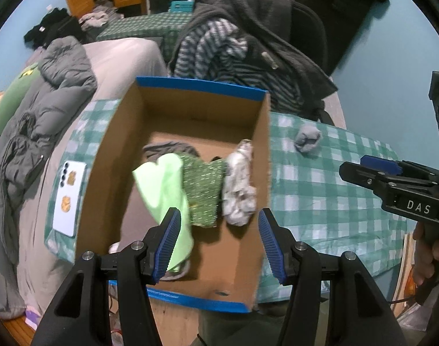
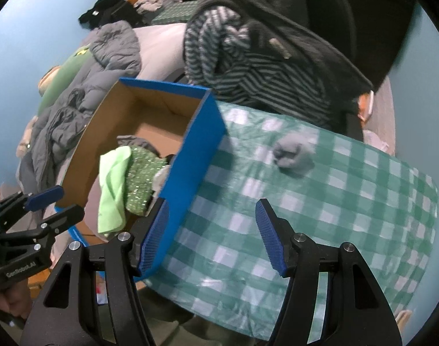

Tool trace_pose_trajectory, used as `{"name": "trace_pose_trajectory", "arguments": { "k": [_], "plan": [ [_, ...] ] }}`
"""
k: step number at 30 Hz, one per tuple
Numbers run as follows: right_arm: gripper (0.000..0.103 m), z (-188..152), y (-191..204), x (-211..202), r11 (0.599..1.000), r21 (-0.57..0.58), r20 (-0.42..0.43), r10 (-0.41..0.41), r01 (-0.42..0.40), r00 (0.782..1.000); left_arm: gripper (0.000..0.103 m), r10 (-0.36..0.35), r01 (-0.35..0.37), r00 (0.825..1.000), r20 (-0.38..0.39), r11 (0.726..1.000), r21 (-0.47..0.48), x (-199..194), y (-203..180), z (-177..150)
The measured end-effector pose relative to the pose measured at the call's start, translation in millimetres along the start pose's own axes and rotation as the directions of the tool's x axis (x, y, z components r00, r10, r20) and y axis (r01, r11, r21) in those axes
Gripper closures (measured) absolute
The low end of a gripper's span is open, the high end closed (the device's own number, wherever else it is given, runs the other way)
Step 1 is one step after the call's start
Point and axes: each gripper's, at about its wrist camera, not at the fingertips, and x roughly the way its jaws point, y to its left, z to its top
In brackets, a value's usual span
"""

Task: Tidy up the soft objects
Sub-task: 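Move the open left tool from the box toward the small grey sock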

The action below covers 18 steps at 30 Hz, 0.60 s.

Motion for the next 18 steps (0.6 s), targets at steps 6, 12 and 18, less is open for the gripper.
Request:
{"name": "trace_pose_trajectory", "arguments": {
  "k": [6,12,18],
  "plan": [
    [0.041,-11,-32,-13,0.997,0.064,0.006,-0.031,0.031,0.999,0.046,-0.021,0.021,1.0,0.0,0.998,0.057,5,-32,8],
    [0.041,-23,-61,-22,0.99,0.131,0.002,-0.059,0.058,0.998,0.034,-0.029,0.026,0.999,0.022,0.991,0.131,6,-63,17],
    [0.041,-31,-88,-32,0.979,0.186,0.009,-0.082,0.079,0.997,0.034,-0.031,0.027,0.999,0.019,0.982,0.189,12,-86,25]
  ]
}}
